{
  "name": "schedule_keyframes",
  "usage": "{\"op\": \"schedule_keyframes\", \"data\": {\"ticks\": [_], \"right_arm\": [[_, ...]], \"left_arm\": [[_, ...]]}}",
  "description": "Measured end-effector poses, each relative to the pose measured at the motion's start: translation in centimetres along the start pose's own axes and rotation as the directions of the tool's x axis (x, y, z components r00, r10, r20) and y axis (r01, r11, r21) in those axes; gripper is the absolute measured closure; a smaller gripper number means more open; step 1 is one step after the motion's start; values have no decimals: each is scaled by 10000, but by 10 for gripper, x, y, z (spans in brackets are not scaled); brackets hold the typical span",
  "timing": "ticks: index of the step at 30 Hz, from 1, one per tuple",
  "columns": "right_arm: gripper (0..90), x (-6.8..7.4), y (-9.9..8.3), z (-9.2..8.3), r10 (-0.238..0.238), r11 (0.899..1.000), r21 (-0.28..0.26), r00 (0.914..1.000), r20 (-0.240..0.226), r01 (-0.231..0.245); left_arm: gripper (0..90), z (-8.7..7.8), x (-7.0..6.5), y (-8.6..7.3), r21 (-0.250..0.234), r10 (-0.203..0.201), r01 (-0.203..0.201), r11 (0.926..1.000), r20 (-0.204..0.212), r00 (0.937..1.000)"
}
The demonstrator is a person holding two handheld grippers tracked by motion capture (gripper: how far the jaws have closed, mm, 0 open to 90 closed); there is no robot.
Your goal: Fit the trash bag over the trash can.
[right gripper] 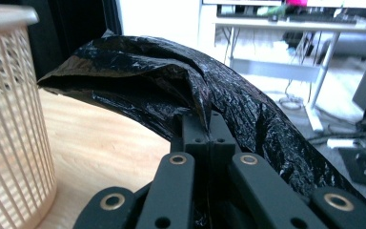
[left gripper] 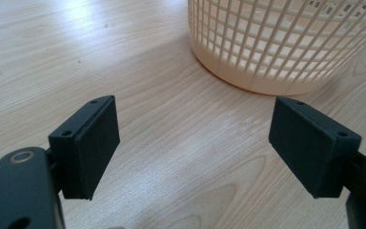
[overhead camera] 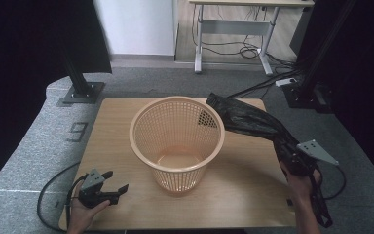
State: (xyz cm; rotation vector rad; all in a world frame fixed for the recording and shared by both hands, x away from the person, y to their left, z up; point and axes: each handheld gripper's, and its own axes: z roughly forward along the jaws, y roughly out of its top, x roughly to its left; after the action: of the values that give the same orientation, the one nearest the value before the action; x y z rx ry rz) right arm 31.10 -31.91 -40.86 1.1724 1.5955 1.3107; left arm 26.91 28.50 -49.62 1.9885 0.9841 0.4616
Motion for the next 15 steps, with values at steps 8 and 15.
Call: {"op": "schedule_keyframes", "data": {"ticks": [8, 15], "right_arm": [[887, -6, 29, -13, 34, 9982, -596, 9998, -184, -45], [887, -6, 61, -21, -207, 9942, -1058, 9992, -337, 170]], "left_arm": [[173, 0, 0, 0, 13, 13, -13, 10000, -4, 10000], [172, 2, 0, 0, 37, 16, -16, 10000, 2, 10000]]}}
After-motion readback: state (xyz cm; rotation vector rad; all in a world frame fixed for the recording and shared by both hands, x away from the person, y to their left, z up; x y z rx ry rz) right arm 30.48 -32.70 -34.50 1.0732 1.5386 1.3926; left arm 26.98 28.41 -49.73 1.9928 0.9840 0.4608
